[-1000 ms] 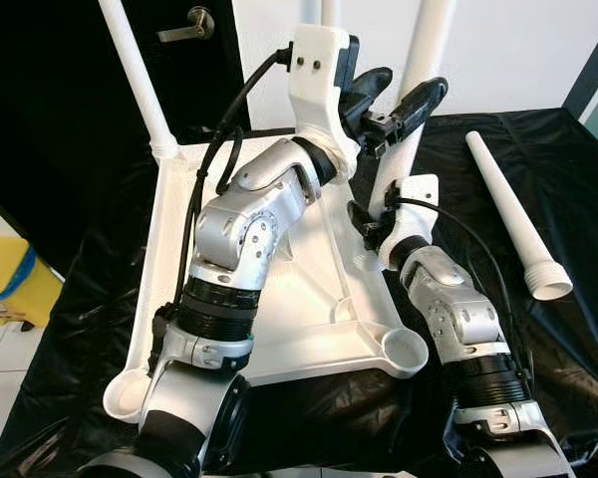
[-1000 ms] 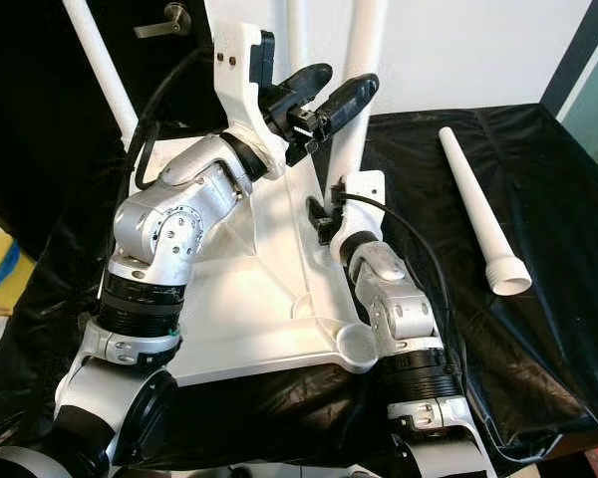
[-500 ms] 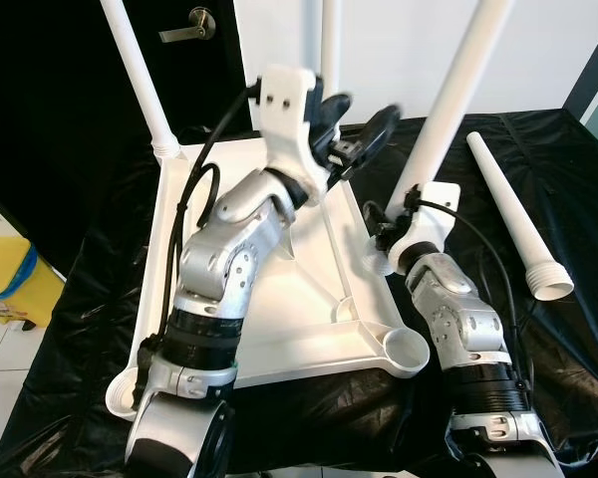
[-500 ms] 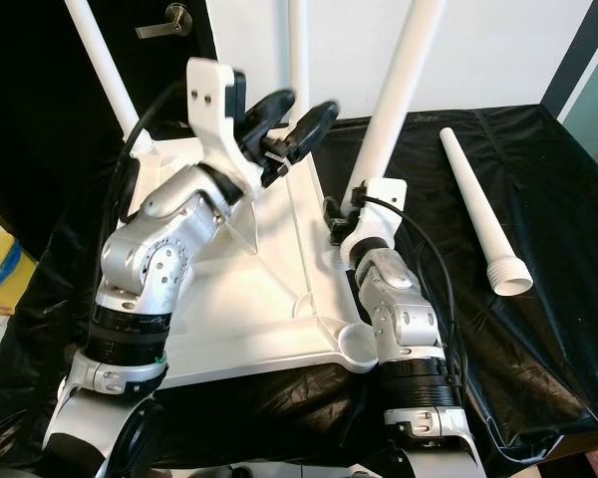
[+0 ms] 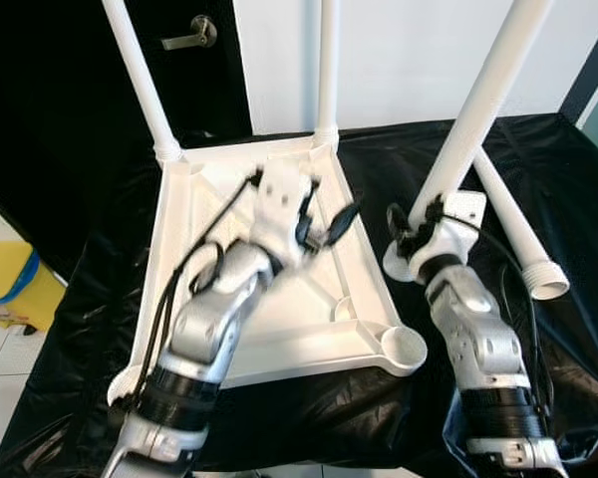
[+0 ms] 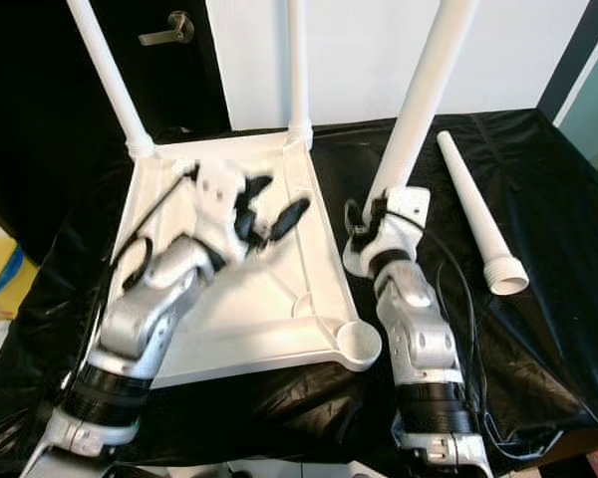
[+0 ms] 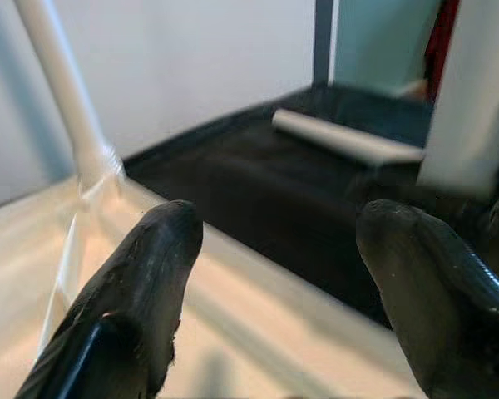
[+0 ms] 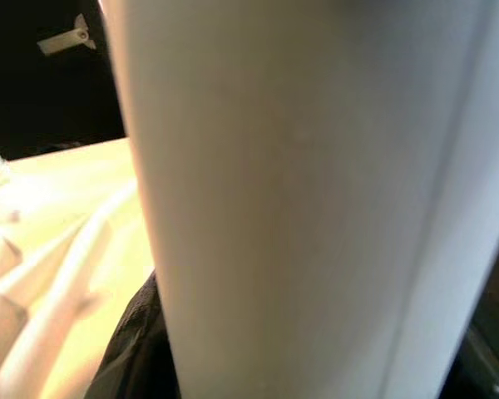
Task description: Building children table
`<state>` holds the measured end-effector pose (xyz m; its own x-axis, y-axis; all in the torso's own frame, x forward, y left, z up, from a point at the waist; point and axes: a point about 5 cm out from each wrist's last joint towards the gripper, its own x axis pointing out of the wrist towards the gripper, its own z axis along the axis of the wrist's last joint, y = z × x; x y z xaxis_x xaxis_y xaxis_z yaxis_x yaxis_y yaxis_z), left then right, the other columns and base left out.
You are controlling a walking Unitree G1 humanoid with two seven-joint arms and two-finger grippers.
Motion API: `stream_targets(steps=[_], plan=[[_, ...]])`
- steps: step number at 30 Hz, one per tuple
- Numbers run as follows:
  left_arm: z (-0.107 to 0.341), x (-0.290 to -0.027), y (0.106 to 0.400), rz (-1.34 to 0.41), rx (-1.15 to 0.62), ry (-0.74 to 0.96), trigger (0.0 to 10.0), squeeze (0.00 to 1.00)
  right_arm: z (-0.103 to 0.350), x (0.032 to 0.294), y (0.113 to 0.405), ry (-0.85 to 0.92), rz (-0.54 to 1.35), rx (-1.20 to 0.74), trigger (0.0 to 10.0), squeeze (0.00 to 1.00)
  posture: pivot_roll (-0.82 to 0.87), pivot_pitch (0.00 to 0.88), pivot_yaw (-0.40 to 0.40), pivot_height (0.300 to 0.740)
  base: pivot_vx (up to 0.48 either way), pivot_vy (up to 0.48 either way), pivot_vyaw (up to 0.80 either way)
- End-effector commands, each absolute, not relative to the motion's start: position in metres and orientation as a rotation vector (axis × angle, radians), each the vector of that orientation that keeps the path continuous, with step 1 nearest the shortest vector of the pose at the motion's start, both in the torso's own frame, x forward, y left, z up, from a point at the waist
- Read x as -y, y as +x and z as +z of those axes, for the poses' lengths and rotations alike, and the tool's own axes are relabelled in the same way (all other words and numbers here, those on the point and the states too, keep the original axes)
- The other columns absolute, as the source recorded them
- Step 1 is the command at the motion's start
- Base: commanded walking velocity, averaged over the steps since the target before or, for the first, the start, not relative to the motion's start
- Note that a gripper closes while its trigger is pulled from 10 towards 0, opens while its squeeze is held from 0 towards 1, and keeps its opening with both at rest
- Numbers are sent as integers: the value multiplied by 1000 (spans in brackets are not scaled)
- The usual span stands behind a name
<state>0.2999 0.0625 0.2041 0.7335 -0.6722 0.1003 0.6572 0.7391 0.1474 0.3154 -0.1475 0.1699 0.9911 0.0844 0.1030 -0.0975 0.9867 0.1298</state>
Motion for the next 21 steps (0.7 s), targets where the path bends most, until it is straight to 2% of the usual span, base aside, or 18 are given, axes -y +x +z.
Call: stream_targets(steps=[1,8,9,10,21], plan=[[196,-59,293,-780,142,135,10000,0,172,145,311,126,115,124,10000,0,-59,1,20,740,0,0,0],[174,-57,279,-854,90,230,10000,0,171,149,309,111,104,129,10000,0,-62,4,22,740,0,0,0],[158,-60,273,-894,52,348,10000,0,173,153,310,99,91,139,10000,0,-61,9,21,740,0,0,0],[152,-62,270,-910,38,394,10000,0,174,155,309,96,87,142,10000,0,-62,13,19,740,0,0,0],[126,-80,264,-976,-42,614,10000,0,177,166,308,65,68,155,10000,0,-71,30,18,740,0,0,0]])
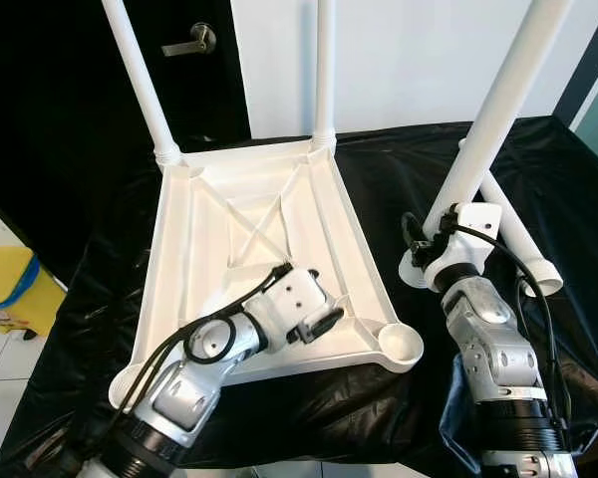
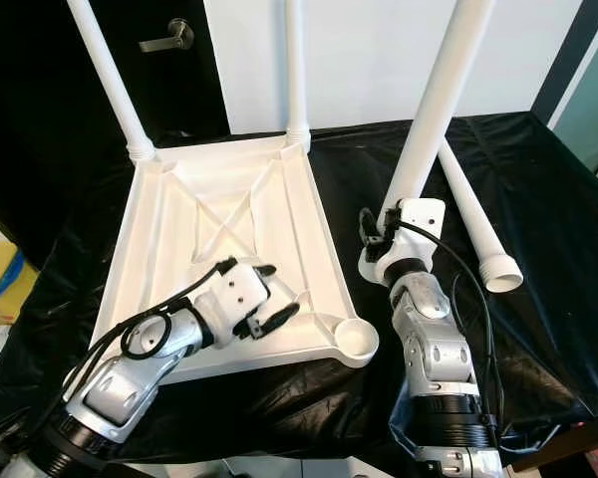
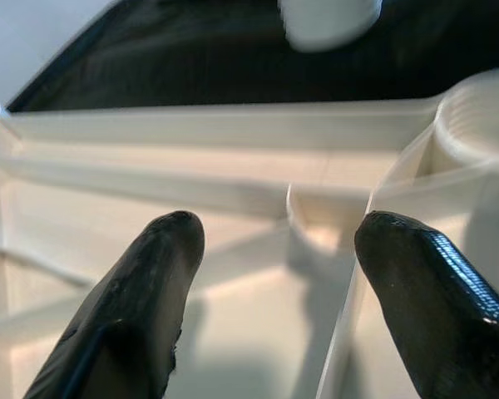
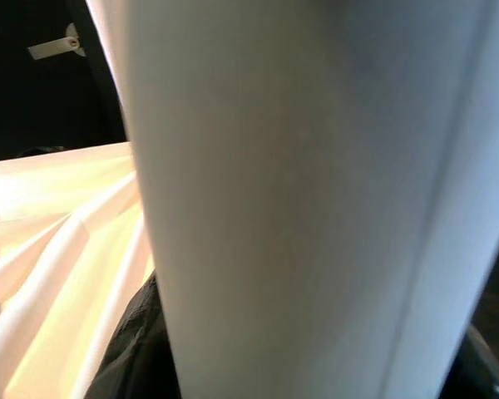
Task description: Building children table
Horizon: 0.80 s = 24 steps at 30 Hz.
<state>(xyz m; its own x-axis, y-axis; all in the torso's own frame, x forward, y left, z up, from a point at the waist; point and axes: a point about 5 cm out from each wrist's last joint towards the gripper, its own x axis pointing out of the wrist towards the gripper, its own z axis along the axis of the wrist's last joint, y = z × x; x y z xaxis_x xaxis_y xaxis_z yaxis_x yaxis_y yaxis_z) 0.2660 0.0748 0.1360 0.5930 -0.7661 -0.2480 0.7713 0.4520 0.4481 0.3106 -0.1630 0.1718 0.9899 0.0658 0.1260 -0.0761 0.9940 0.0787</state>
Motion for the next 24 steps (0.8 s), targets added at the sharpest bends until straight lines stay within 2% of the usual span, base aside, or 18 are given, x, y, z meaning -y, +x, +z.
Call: stream_targets(steps=[1,6,10,13,16,19,24], plan=[[126,-80,264,-976,-42,614,10000,0,177,166,308,65,68,155,10000,0,-71,30,18,740,0,0,0],[124,-83,265,-984,-53,630,10000,0,177,168,308,62,60,157,10000,0,-75,35,21,740,0,0,0],[118,-86,269,-991,-78,718,10000,0,178,169,307,63,48,160,10000,0,-81,47,28,740,0,0,0],[109,-90,281,-931,-118,832,10000,0,179,170,307,66,42,165,10000,0,-87,58,39,740,0,0,0],[107,-94,294,-868,-142,876,10000,0,180,169,306,72,42,169,10000,0,-94,63,42,740,0,0,0],[107,-95,298,-850,-145,887,10000,0,180,168,305,74,43,170,10000,0,-94,63,42,740,0,0,0],[123,-93,324,-780,-96,906,10000,0,179,159,301,76,81,171,10000,0,-99,69,43,740,0,0,0]])
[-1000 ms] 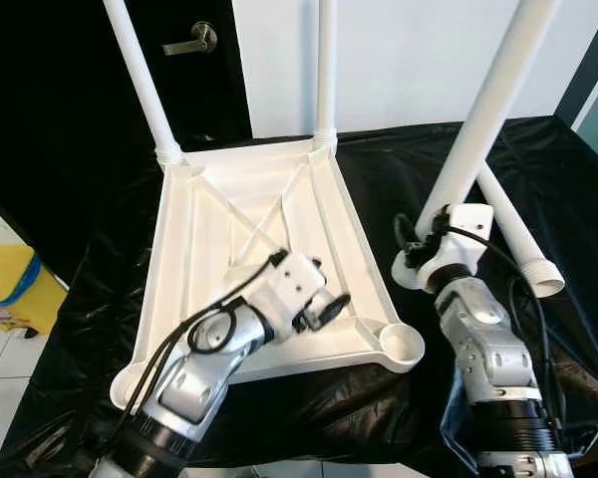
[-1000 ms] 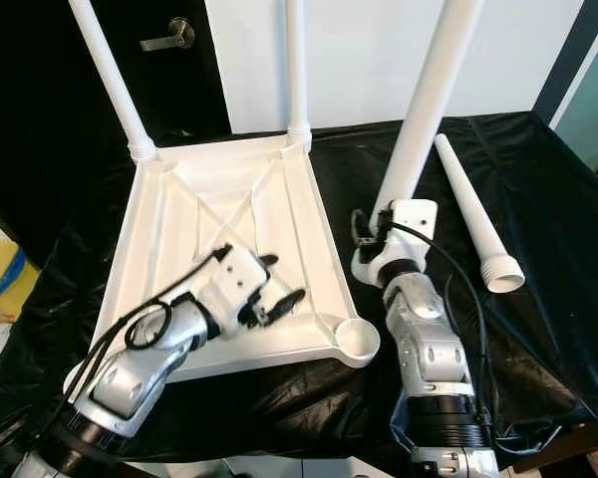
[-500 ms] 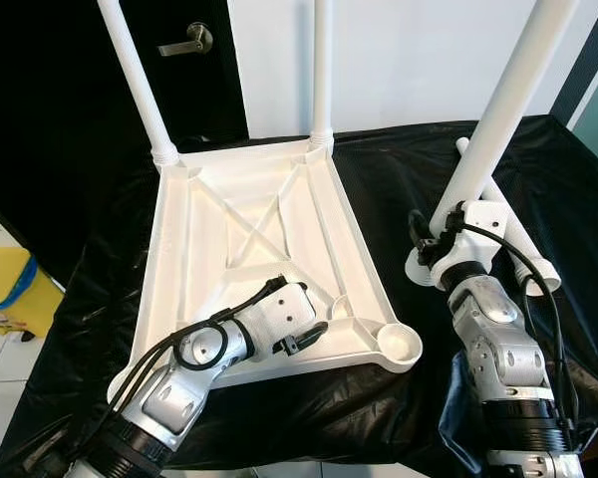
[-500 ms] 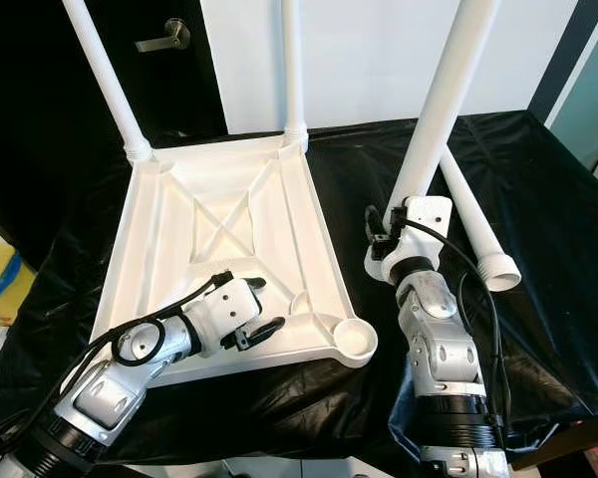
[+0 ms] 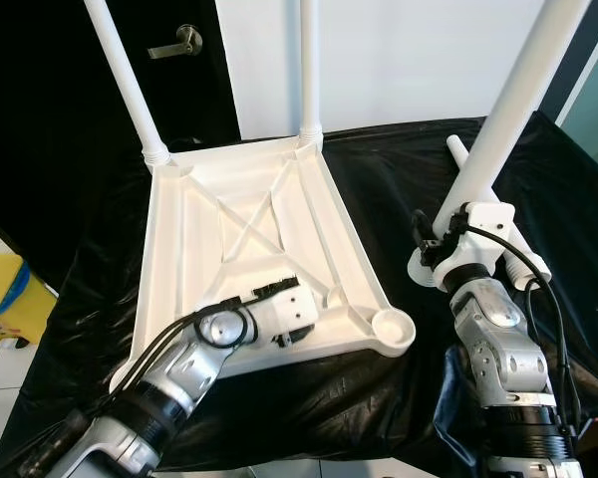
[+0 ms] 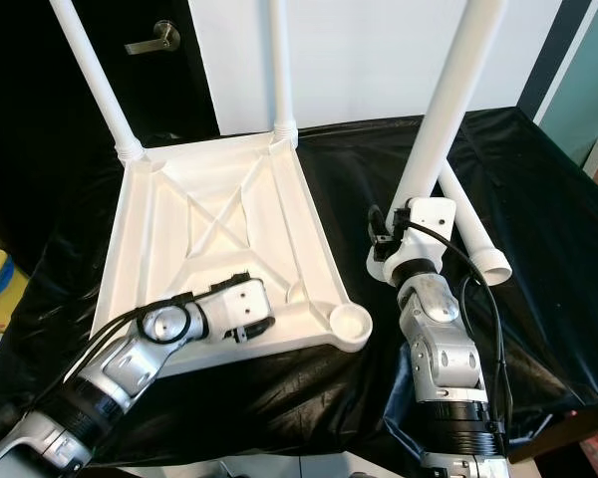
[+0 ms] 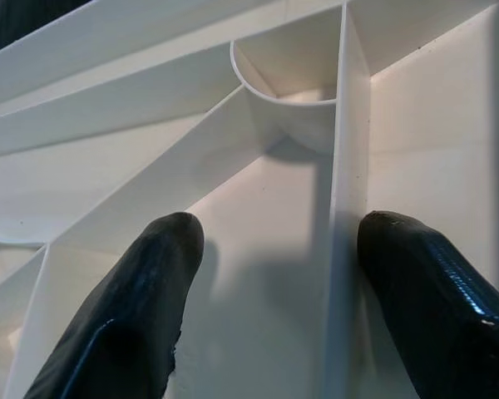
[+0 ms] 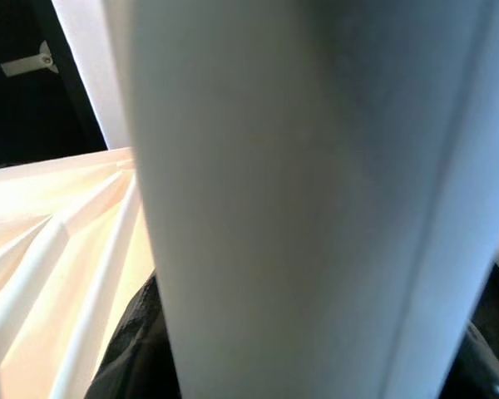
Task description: Building children table
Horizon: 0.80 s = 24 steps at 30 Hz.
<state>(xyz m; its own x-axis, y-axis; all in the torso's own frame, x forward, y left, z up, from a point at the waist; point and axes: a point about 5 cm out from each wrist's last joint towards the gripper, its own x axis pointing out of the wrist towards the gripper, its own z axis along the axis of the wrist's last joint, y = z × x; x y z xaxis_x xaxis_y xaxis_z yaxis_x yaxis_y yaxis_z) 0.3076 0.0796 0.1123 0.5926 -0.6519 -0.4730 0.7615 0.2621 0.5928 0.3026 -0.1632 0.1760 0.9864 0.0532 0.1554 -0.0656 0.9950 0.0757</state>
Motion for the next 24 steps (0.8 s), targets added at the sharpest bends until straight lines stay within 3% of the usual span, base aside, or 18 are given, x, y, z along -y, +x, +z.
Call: stream_targets(steps=[1,11,18,24], plan=[[123,-93,324,-780,-96,906,10000,0,179,159,301,76,81,171,10000,0,-99,69,43,740,0,0,0],[137,-81,340,-772,-43,901,10000,0,178,144,299,62,160,169,10000,0,-106,72,46,740,0,0,0],[134,-77,325,-820,-25,803,10000,0,176,134,296,41,219,164,10000,0,-97,76,42,740,0,0,0],[132,-78,308,-795,-12,619,10000,0,165,125,288,26,277,125,10000,0,-72,80,20,740,0,0,0]])
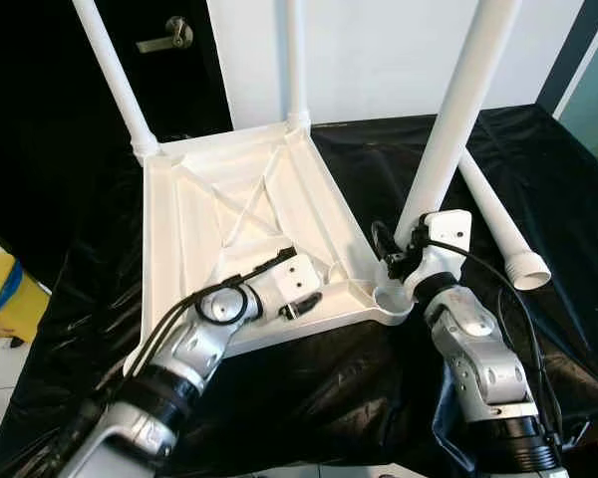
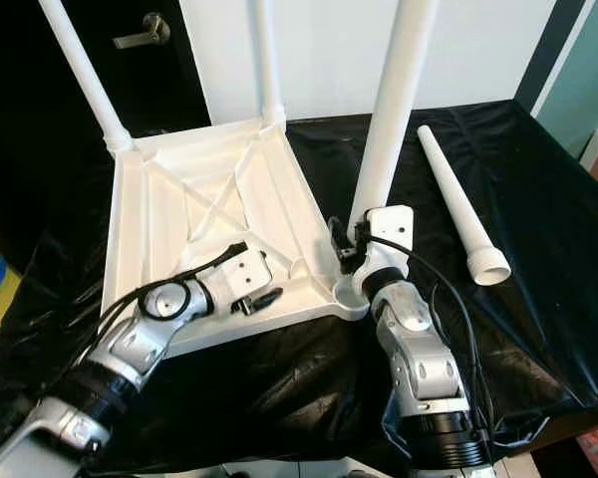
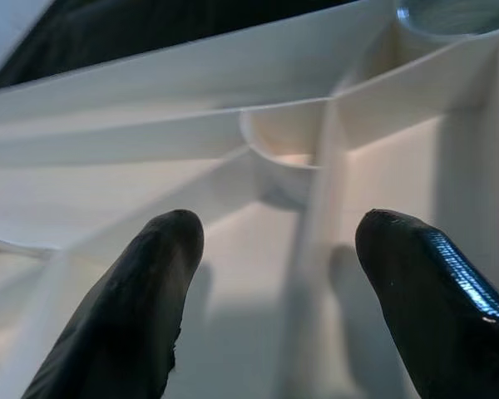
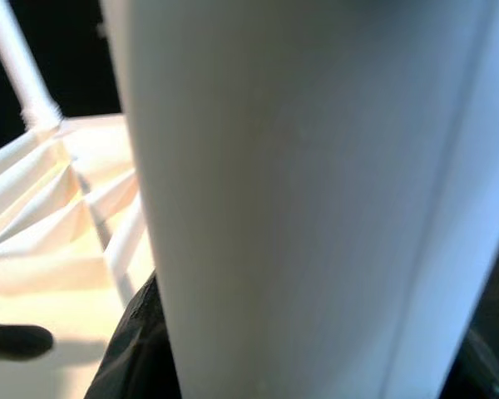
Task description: Building children table
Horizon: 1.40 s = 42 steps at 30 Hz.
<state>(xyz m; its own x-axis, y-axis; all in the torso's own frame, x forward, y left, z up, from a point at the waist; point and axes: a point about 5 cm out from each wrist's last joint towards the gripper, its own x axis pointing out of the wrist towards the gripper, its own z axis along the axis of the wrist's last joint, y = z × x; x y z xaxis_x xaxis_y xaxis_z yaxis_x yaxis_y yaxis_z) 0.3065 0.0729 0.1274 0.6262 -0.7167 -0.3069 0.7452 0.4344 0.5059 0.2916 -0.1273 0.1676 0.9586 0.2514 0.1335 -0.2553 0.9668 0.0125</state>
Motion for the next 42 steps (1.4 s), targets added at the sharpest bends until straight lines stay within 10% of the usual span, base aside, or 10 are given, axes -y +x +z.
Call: stream_targets(steps=[1,42], plan=[[132,-78,304,-789,-3,590,10000,0,158,126,284,19,280,103,10000,0,-67,81,17,740,0,0,0],[163,-71,265,-809,105,374,10000,0,102,141,262,-90,334,96,10000,0,-53,45,32,740,0,0,0]])
